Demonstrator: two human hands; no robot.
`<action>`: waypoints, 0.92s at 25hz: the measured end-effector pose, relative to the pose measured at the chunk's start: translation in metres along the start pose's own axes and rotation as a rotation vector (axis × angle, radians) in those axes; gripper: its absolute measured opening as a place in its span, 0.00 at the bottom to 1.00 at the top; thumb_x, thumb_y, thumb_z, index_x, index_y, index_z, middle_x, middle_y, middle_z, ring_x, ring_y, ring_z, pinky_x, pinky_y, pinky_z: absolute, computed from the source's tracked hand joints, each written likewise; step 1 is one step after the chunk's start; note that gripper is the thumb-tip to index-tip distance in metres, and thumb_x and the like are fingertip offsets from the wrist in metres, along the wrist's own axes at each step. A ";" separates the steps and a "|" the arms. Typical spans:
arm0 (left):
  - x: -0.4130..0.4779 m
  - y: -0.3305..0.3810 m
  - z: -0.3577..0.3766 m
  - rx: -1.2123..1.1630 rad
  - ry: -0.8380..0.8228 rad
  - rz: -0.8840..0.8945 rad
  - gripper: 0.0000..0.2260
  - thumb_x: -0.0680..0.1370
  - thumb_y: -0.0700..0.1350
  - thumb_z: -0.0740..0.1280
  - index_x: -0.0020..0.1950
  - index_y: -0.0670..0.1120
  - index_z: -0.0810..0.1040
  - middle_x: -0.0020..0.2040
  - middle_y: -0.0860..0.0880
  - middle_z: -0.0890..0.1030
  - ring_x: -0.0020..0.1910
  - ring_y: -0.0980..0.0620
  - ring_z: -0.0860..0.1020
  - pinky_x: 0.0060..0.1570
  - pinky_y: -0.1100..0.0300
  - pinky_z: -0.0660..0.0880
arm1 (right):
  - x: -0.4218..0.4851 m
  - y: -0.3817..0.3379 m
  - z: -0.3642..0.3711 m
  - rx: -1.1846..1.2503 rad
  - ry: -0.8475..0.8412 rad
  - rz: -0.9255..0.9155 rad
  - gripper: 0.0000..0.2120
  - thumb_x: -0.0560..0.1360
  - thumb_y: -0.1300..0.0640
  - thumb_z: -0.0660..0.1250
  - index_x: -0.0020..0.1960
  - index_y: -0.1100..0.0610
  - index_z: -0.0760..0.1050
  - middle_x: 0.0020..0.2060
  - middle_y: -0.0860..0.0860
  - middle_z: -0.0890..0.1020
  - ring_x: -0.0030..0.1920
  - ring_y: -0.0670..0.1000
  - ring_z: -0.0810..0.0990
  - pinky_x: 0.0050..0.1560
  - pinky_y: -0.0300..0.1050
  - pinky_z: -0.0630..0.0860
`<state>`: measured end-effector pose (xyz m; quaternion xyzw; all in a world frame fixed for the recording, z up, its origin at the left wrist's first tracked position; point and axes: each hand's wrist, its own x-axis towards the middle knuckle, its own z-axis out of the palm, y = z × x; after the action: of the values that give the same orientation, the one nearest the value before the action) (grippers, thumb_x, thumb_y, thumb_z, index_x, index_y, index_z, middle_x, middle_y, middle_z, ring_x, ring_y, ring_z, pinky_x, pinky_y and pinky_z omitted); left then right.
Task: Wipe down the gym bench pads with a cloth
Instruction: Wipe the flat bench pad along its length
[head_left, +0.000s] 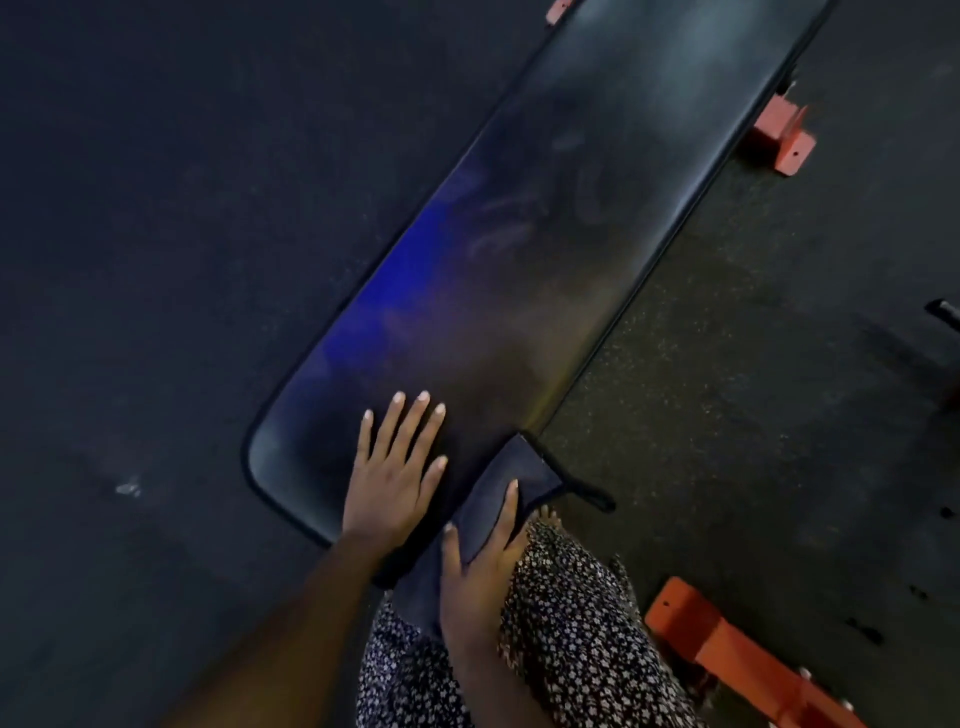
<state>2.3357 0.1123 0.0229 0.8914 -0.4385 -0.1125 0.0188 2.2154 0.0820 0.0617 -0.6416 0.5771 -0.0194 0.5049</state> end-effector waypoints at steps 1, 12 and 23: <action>0.000 -0.001 0.001 0.001 0.009 0.011 0.24 0.81 0.54 0.46 0.75 0.48 0.55 0.75 0.47 0.61 0.76 0.48 0.51 0.73 0.47 0.45 | -0.005 0.004 0.005 -0.009 -0.012 0.004 0.34 0.73 0.45 0.62 0.72 0.46 0.47 0.73 0.62 0.55 0.72 0.64 0.58 0.68 0.52 0.62; -0.102 0.039 -0.021 -0.623 0.271 -0.620 0.21 0.80 0.49 0.54 0.73 0.46 0.62 0.73 0.47 0.64 0.74 0.51 0.58 0.74 0.51 0.51 | -0.046 0.041 -0.037 -0.224 -0.241 -0.270 0.35 0.72 0.50 0.67 0.72 0.42 0.51 0.71 0.57 0.64 0.71 0.59 0.62 0.67 0.41 0.56; -0.113 0.070 -0.007 -2.395 0.821 -1.487 0.25 0.78 0.62 0.52 0.64 0.46 0.73 0.54 0.48 0.81 0.57 0.49 0.77 0.56 0.54 0.72 | 0.006 -0.096 -0.027 -0.932 -0.632 -1.423 0.28 0.70 0.49 0.64 0.69 0.40 0.64 0.66 0.56 0.68 0.60 0.59 0.72 0.54 0.55 0.72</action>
<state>2.2159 0.1578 0.0601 0.3285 0.5007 -0.1289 0.7904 2.2701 0.0434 0.1354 -0.9613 -0.1716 0.0858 0.1978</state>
